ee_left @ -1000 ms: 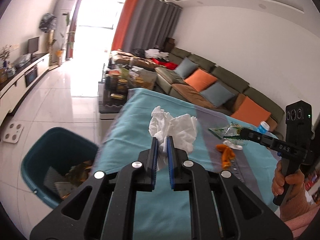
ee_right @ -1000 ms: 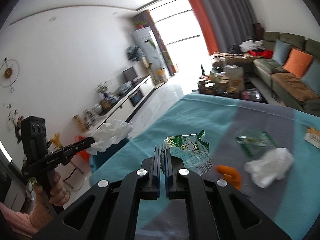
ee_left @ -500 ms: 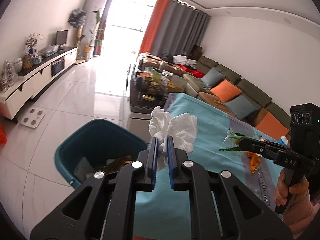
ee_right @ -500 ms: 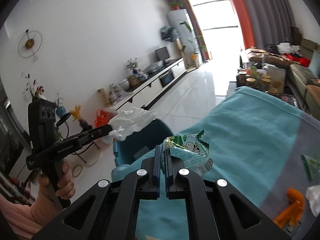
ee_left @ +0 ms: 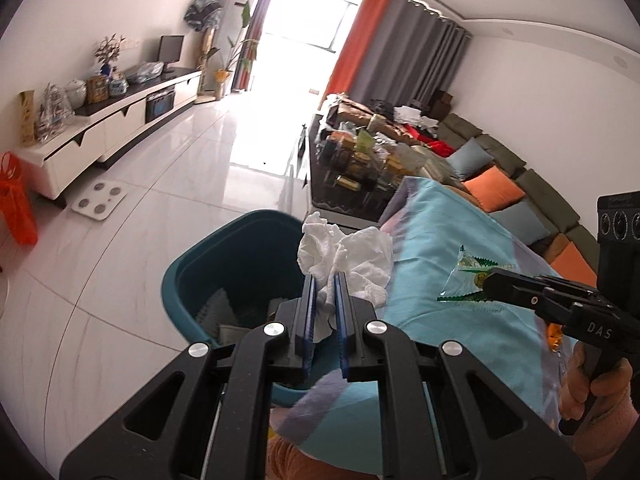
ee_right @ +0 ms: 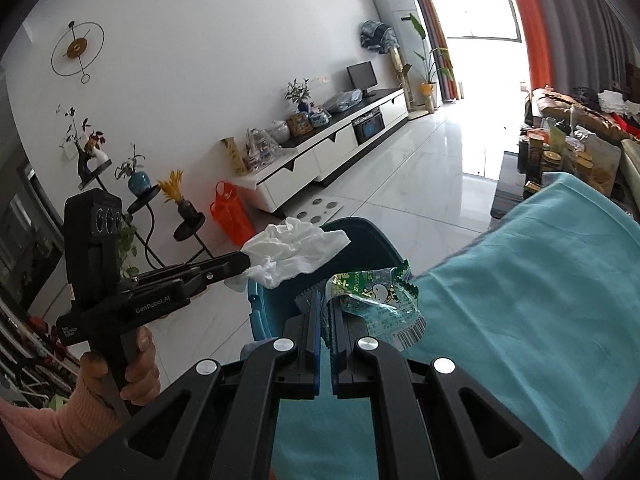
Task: Collect trash
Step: 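Carry the tissue and clear wrapper over the teal bin with both tools, then open both tools over the bin to drop tissue and wrapper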
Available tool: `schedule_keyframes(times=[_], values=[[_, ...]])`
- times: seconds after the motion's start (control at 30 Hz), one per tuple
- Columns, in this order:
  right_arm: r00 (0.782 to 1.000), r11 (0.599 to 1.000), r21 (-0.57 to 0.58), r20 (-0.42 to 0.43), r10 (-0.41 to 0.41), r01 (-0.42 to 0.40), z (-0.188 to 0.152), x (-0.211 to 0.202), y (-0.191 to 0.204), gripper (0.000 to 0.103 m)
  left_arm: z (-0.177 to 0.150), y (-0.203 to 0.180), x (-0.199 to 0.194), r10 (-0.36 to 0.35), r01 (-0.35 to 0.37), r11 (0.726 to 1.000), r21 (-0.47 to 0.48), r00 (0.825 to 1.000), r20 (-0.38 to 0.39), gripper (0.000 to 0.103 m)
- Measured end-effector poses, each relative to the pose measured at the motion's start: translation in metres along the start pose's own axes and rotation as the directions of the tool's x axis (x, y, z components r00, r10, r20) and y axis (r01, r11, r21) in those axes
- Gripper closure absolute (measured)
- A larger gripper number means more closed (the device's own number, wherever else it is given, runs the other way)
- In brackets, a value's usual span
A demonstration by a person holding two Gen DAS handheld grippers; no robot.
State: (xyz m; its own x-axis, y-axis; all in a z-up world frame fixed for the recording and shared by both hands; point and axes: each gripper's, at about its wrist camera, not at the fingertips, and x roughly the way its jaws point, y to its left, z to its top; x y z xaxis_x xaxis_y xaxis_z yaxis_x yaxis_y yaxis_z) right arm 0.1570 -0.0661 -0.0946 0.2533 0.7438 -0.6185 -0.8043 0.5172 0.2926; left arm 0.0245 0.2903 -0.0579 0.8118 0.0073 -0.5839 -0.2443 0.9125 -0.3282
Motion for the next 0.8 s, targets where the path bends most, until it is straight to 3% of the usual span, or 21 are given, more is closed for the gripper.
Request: schedule_keyframes(times=[0.8], values=[[0.985, 0.997, -0.079, -0.175, -0.005, -0.009, 0.026, 0.100, 0.029, 0.100, -0.018, 0.046, 0.047, 0.097, -0.105, 0.992, -0.068, 0.990, -0.106, 0.093]])
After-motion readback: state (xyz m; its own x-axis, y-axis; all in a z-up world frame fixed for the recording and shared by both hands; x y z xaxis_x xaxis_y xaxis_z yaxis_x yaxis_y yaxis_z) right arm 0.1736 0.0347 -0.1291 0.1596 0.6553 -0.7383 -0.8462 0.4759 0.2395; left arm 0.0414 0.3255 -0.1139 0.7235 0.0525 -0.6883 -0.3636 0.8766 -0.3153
